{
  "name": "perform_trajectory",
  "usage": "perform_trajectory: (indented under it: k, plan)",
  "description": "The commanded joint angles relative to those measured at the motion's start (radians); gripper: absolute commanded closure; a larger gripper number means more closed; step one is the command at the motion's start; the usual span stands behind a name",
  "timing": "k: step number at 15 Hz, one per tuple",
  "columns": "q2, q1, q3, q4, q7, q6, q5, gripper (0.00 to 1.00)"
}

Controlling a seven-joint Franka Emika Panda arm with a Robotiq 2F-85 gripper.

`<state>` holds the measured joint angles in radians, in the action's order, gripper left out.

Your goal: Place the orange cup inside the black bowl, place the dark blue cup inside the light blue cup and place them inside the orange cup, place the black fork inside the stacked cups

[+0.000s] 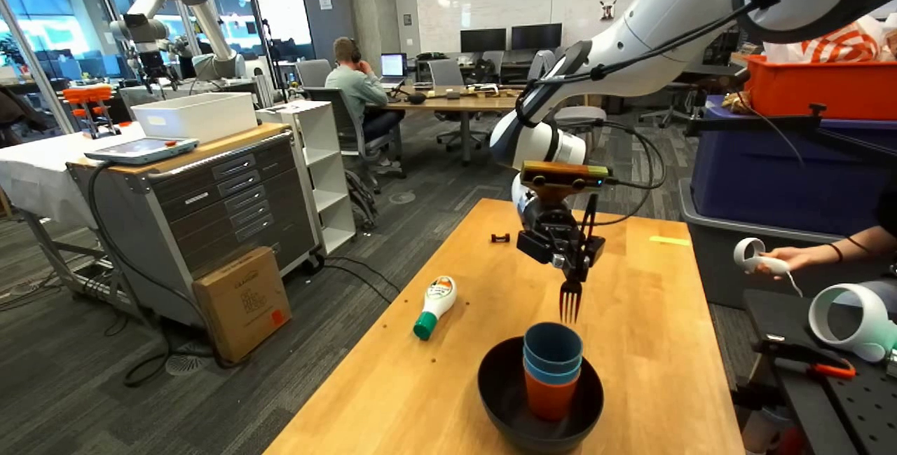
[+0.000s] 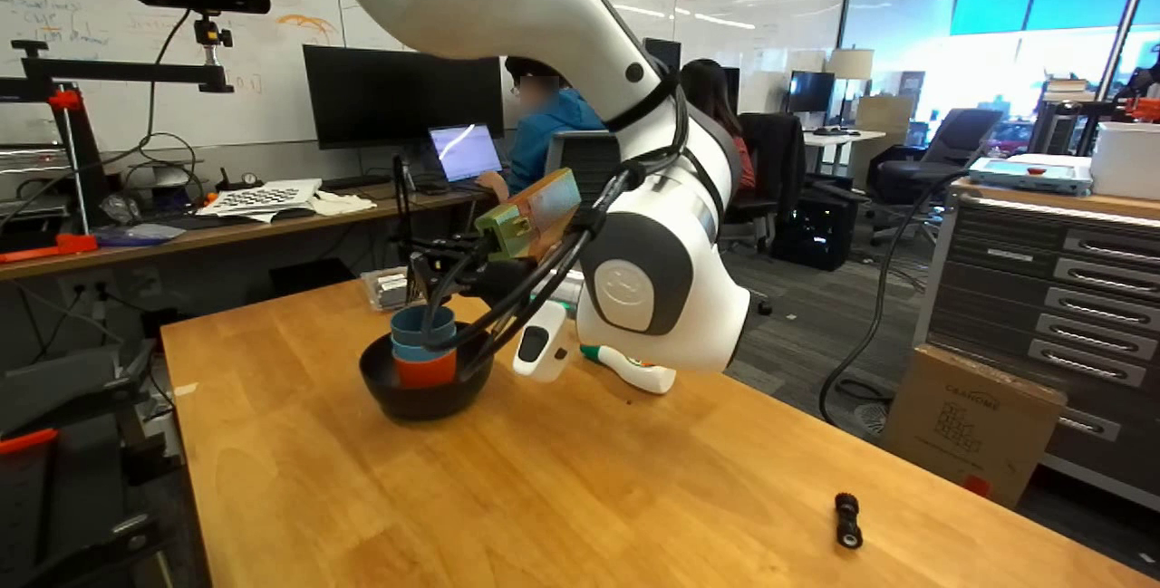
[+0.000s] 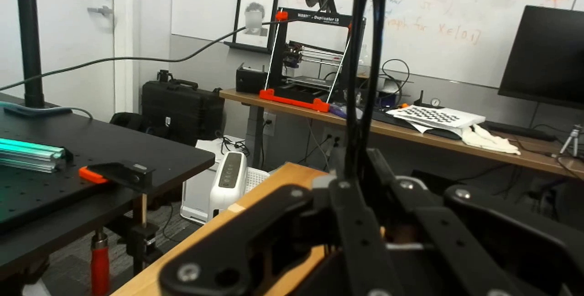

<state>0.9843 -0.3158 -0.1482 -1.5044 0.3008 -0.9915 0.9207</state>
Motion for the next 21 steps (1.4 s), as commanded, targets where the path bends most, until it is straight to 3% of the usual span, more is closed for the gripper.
perform_trajectory:
  k: [1, 10, 17, 19, 21]
  plan:
    - [0.029, 0.024, -0.021, 0.04, 0.015, 0.011, 0.017, 0.96]
    - [0.046, 0.039, -0.012, 0.068, -0.003, -0.038, 0.011, 0.96]
    - [0.057, 0.053, -0.011, 0.067, -0.011, -0.066, -0.004, 0.9]
    - [0.058, 0.055, -0.01, 0.068, -0.013, -0.071, -0.006, 0.61]
    - [0.059, 0.056, -0.011, 0.071, -0.014, -0.072, -0.007, 0.48]
